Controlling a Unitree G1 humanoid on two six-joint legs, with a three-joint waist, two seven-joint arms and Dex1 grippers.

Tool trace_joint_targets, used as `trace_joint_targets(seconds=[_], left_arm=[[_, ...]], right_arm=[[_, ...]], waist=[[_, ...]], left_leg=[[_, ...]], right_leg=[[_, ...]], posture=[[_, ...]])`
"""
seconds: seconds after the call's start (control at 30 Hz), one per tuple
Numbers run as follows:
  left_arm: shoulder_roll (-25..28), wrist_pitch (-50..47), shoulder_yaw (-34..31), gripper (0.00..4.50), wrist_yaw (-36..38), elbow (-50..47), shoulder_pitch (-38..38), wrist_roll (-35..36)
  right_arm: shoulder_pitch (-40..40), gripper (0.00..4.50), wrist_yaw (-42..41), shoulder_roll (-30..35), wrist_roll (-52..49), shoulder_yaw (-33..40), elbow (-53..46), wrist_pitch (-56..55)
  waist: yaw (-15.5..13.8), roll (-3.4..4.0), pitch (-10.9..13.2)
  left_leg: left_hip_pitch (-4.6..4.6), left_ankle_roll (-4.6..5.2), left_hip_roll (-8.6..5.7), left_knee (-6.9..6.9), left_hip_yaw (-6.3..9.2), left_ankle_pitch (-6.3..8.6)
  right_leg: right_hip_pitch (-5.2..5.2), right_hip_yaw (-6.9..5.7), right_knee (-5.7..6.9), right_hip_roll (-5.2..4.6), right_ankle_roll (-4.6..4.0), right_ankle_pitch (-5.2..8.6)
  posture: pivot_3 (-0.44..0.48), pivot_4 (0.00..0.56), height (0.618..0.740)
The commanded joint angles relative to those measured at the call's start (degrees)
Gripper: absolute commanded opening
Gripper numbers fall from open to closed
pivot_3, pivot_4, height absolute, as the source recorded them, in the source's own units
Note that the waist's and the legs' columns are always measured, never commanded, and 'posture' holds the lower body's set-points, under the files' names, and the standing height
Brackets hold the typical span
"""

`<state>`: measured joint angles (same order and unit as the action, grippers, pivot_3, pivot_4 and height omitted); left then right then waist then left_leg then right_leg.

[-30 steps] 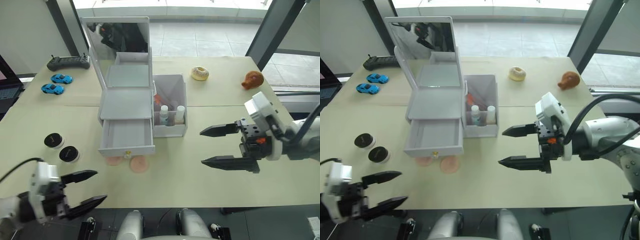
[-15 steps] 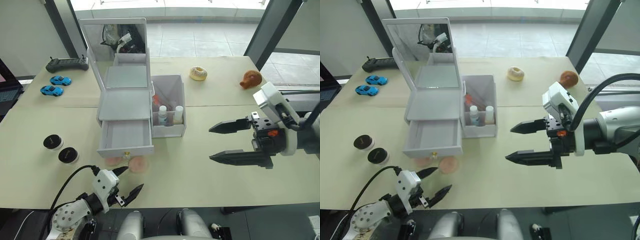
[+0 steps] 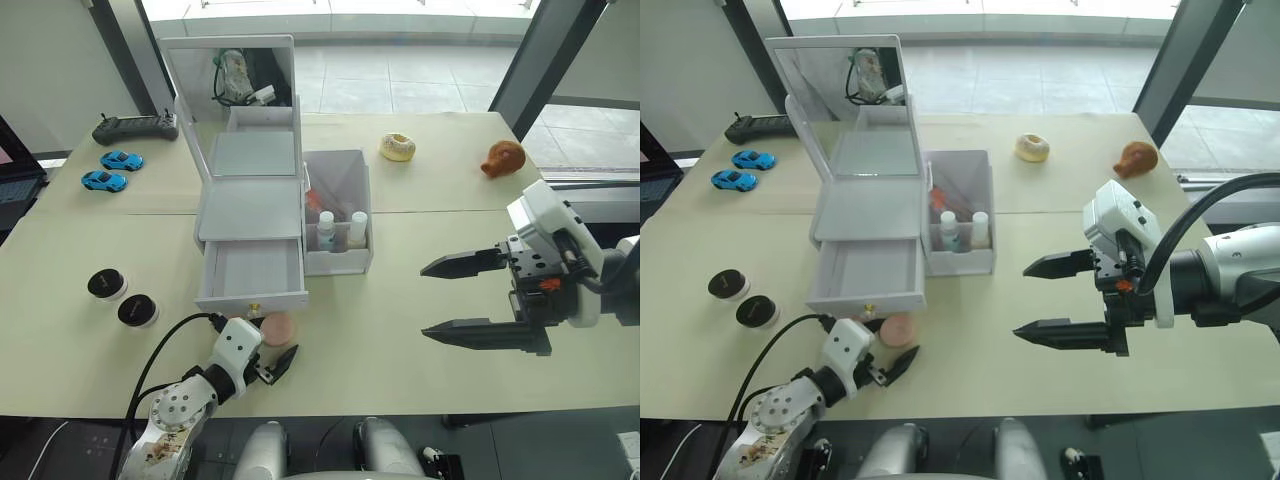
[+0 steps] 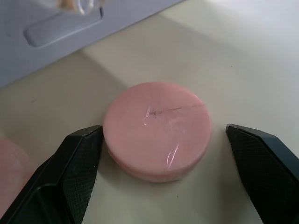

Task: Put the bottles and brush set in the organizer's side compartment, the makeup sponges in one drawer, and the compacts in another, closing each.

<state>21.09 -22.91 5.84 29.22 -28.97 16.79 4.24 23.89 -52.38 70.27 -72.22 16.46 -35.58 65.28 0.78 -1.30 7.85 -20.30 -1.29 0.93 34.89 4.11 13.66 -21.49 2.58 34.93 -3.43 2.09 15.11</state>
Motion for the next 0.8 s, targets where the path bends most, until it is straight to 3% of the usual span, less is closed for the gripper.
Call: trace_joint_targets(seconds=[0.03,0.07,0.17,0.27,0.33,0.47,0.53,0.67,0.8], left_arm=[[0.14,-4.47,1.08,4.47,-1.09,-0.79,-0.67,0.34],[0.01,-5.23,1.03,4.47,-1.46,-0.75,-0.96,0.52],[-0.38,-6.85,1.38,3.91,-1.77,-0.58,-1.47,1.35],[0.11,-7.15,0.90,3.05,-1.56,-0.60,-1.35,1.84],[1.75,-6.96,-0.61,3.05,0.48,-1.56,-0.46,3.62],[10.02,-0.80,-6.36,3.05,10.61,-6.10,5.28,9.10],[15.35,3.64,-15.62,3.05,20.68,-8.11,10.66,16.54],[22.98,6.01,-30.67,3.05,33.83,-6.39,15.13,26.77],[31.75,-2.27,-41.88,3.05,38.97,-1.37,8.55,39.11]], right_arm=[[0.47,4.50,0.78,0.08,-0.67,1.87,-0.75,-1.65],[0.55,4.50,0.93,0.05,-0.65,1.66,-0.70,-1.72],[0.90,4.50,1.21,-0.08,0.01,0.85,-0.30,-2.12],[1.05,4.50,1.15,-0.21,0.02,0.36,-0.25,-2.54],[0.90,4.50,0.43,-0.20,0.34,-0.15,-0.49,-3.04],[1.16,4.50,-1.49,-0.44,1.65,-1.82,0.05,-4.27],[2.15,4.50,-2.37,-1.26,2.80,-3.65,0.64,-5.28],[3.43,4.50,-3.80,-2.63,4.75,-5.93,1.43,-6.28],[4.10,4.50,-4.75,-4.21,6.83,-7.91,1.85,-7.36]], waist=[[0.00,0.03,-0.02],[0.01,0.06,-0.03],[0.05,0.07,-0.03],[0.04,0.07,-0.03],[0.05,0.06,-0.03],[0.47,0.04,-0.02],[0.43,0.07,-0.02],[-0.13,0.08,0.03],[-0.55,0.08,0.03]], left_leg=[[0.00,0.00,-0.01,0.01,0.00,0.00],[0.00,0.00,-0.01,0.01,0.00,0.00],[-0.01,0.00,0.00,-0.02,0.00,0.00],[0.00,0.00,0.00,-0.02,0.00,0.00],[0.02,0.00,0.00,-0.01,0.00,0.00],[0.01,0.03,0.07,-0.08,0.00,0.03],[0.02,0.05,0.11,-0.13,0.00,0.05],[-0.04,0.05,0.14,-0.07,-0.01,0.04],[-0.08,0.05,0.10,-0.04,-0.01,0.04]], right_leg=[[0.01,0.00,-0.01,0.00,0.01,0.01],[0.02,0.00,0.00,-0.01,0.02,0.01],[0.06,0.00,0.01,0.00,0.01,0.02],[0.13,0.00,0.00,0.00,0.04,0.04],[0.11,0.00,0.00,0.00,0.05,0.04],[0.08,-0.01,0.06,0.02,-0.05,0.10],[0.02,-0.04,0.06,0.03,-0.39,0.29],[-0.65,-0.10,0.11,0.01,-0.49,0.26],[-0.64,-0.17,0.06,-0.06,-0.48,0.27]], posture=[[0.000,0.150,0.740],[0.000,0.150,0.740],[0.000,0.150,0.740],[0.000,0.150,0.740],[0.000,0.150,0.740],[0.000,0.150,0.740],[0.000,0.150,0.740],[0.000,0.150,0.740],[0.000,0.150,0.740]])
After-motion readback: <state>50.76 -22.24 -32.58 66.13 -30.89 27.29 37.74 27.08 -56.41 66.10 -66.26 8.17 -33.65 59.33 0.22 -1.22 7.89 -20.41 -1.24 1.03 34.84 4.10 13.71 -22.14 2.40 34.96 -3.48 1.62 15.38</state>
